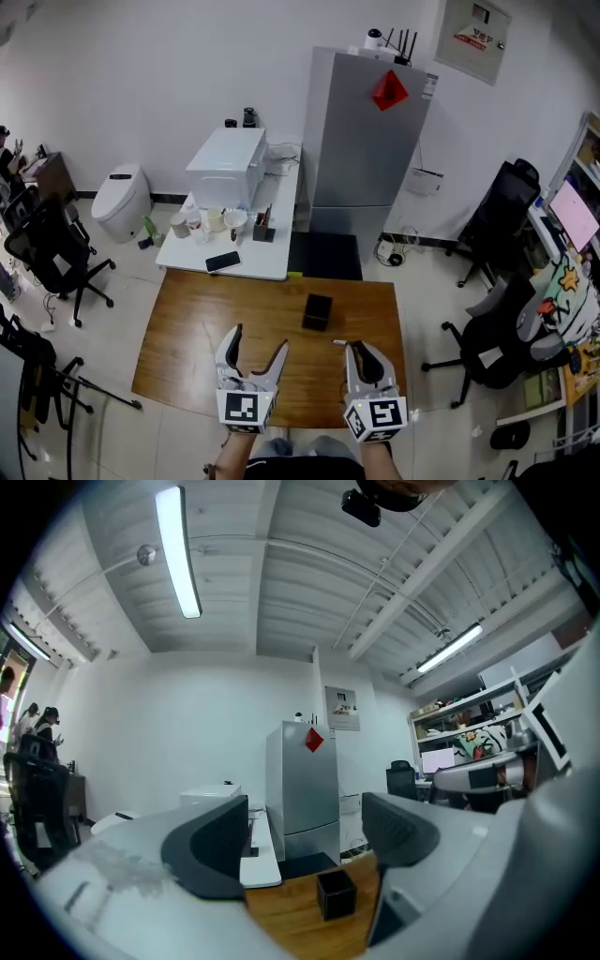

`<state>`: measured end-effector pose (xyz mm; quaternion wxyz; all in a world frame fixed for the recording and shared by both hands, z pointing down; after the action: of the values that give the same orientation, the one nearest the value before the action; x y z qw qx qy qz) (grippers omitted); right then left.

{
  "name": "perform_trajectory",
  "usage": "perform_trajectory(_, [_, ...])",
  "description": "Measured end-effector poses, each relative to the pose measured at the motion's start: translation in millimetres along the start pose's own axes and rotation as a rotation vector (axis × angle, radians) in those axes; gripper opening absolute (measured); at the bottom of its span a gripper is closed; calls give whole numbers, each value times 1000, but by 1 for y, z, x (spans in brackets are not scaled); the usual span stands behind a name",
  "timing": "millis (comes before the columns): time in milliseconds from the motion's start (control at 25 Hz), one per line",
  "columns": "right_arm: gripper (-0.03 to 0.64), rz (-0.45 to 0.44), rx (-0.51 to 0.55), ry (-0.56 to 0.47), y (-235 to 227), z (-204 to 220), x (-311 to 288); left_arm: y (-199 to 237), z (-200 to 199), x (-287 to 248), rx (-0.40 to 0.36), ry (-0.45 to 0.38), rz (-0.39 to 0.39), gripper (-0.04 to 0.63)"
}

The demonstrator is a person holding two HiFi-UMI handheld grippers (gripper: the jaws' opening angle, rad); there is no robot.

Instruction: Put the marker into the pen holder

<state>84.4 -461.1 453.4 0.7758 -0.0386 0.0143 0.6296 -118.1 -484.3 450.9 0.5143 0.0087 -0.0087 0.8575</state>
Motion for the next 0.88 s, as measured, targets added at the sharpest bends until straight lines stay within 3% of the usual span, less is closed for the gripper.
perform_trajectory(200, [61,17,0,-9,-3,-9,-34,13,7,-27,14,20,47,380])
perform_trajectory(680, [61,-9,-22,35,-46,-3,-103,32,17,-78,20,58,-14,380])
perform_trajectory(880, [61,-25,18,64,-62,9,-136,37,23,-91,11,92,-41,380])
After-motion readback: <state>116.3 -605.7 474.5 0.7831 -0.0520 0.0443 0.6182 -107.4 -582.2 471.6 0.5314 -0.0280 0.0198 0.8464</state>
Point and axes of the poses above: the fingertips, and each gripper's own axes: x backward along the fingers, y to its left, z out of its underside, the point moved 4 cm from there along x, backward along the fingers, and after that the axes turned 8 degrees about z, right-handed, at the moved point
